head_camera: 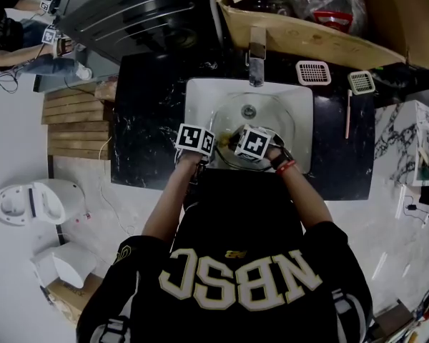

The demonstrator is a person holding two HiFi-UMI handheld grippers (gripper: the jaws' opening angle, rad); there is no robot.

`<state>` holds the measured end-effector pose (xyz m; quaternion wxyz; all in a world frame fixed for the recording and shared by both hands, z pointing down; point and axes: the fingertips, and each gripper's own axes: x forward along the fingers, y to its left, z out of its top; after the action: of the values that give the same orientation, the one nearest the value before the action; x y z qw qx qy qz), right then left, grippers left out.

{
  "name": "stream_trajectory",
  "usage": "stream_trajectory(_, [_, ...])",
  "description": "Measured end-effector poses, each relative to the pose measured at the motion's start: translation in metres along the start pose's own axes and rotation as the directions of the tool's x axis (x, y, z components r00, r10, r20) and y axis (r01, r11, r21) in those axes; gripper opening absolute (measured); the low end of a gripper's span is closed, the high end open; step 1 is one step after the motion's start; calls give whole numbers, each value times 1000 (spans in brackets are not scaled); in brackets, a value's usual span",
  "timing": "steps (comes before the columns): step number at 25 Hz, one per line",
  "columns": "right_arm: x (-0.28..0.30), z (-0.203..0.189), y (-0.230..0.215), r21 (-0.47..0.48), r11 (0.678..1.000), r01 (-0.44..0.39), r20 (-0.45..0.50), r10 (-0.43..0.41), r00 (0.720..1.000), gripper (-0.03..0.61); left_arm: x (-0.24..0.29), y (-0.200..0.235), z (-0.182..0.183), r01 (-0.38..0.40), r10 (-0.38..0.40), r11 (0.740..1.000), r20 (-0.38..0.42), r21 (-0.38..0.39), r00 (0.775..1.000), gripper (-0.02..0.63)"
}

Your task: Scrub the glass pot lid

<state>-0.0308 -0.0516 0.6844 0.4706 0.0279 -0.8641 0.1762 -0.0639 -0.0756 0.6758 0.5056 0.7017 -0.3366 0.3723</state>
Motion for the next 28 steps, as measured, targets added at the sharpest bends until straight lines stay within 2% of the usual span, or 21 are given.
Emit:
stream_trajectory(7, [13,13,-25,-13,998,67,10,-67,998,61,1,3,-1,-17,16,1000,-15,-11,1000,12])
stream_trajectory(15, [21,24,-71,58,988,144,45,-146,988,61,3,2,-3,-7,6,1000,-38,-16,999,12])
stream_trajectory(18, [18,17,-96,95,966,242,29,-245,969,61,4,1,-4,2,-3,1000,-44,-21,999,12])
stream_trajectory(22, [6,0,-122,72,932,356,-28,-354,935,61,3,1,-4,2,-3,1000,-44,-17,999,12])
stream_trajectory(28, [-24,-38,-146,84,885,457,-116,-447,887,62,3,-1,-4,13,-13,1000,-41,-4,999,12])
